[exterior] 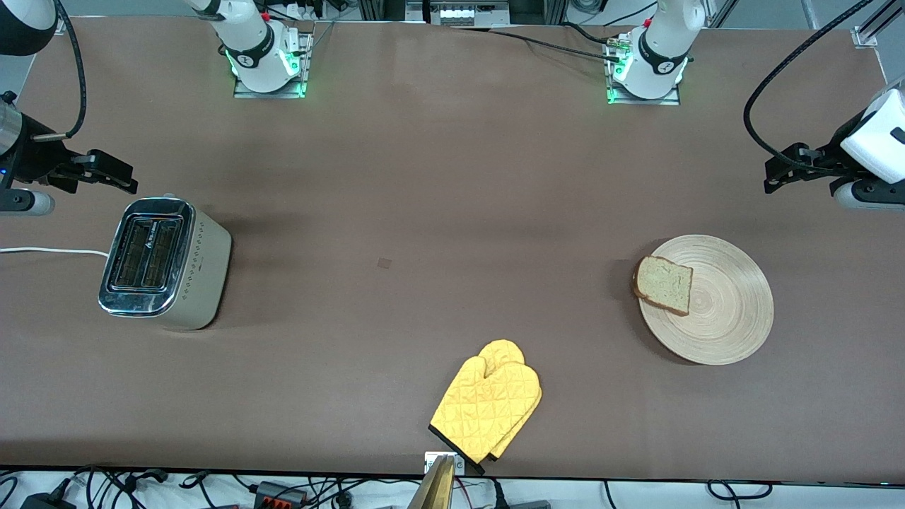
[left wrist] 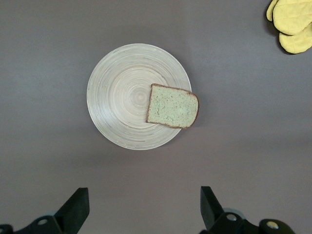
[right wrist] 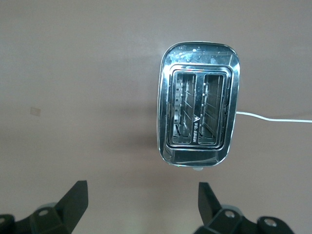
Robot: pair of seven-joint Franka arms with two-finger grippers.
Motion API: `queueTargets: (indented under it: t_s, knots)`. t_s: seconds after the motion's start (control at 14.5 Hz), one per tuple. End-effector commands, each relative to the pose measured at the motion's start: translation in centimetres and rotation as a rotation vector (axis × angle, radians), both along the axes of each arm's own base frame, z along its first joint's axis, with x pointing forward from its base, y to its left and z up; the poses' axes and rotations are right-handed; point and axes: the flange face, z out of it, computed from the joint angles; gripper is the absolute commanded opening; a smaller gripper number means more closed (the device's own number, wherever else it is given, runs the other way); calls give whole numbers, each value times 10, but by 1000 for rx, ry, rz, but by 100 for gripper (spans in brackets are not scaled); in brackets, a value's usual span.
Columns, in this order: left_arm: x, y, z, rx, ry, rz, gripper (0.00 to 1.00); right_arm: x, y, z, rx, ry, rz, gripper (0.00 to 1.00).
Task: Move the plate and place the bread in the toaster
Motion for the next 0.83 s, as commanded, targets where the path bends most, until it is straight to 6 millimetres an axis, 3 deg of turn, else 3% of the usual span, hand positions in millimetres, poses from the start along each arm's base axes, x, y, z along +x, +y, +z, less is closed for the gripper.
queueTargets:
  t_s: [0.0, 0.76]
  knots:
    - [2, 2, 3, -11, 5, -13, 100, -1, 2, 7, 16, -1, 5, 100]
    - [2, 2, 3, -11, 5, -13, 100, -2, 7, 10, 14, -4, 19, 100]
